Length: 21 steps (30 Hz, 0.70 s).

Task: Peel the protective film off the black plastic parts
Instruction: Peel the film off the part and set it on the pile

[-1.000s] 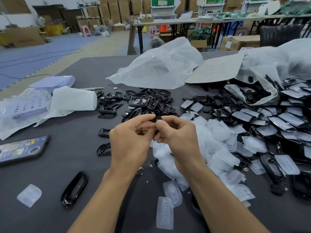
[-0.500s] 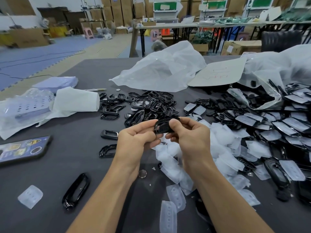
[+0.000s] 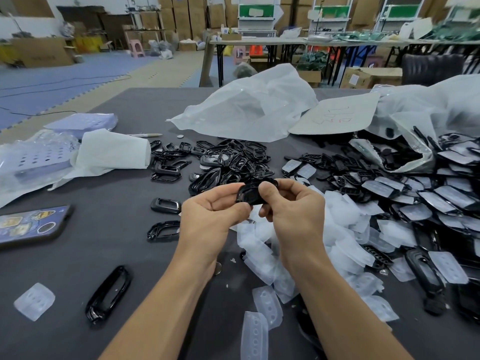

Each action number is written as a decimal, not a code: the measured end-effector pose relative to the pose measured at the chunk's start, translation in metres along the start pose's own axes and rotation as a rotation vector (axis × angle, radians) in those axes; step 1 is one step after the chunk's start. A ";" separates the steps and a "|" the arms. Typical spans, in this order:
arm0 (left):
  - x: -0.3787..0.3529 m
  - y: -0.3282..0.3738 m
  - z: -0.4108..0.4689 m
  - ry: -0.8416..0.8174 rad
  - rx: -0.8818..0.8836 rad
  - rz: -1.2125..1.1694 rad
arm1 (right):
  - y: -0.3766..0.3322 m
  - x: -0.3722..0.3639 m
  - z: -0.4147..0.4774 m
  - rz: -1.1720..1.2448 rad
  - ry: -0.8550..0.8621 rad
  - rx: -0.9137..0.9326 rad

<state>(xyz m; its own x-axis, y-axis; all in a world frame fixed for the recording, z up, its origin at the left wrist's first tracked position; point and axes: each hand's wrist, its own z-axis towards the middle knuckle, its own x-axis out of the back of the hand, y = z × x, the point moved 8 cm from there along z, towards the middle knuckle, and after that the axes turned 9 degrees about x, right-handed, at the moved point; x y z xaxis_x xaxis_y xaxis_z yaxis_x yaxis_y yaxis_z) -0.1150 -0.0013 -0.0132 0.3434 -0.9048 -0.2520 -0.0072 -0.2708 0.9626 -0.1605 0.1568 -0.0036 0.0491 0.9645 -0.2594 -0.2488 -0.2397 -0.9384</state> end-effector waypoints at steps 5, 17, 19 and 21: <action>0.008 -0.002 0.003 0.095 0.034 -0.082 | 0.005 -0.011 0.001 0.003 -0.150 -0.062; 0.003 0.003 0.002 0.008 0.002 -0.096 | 0.009 -0.012 0.000 0.072 -0.172 -0.159; 0.006 0.003 0.002 0.026 0.010 -0.104 | 0.008 -0.014 -0.001 0.066 -0.200 -0.162; 0.009 0.001 0.004 0.045 0.032 -0.127 | 0.008 -0.015 -0.002 0.061 -0.234 -0.171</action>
<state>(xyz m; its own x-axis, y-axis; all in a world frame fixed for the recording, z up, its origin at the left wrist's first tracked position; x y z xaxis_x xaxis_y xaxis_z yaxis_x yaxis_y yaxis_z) -0.1159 -0.0109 -0.0149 0.3852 -0.8471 -0.3661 0.0093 -0.3931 0.9194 -0.1613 0.1398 -0.0077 -0.1903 0.9422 -0.2757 -0.0772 -0.2943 -0.9526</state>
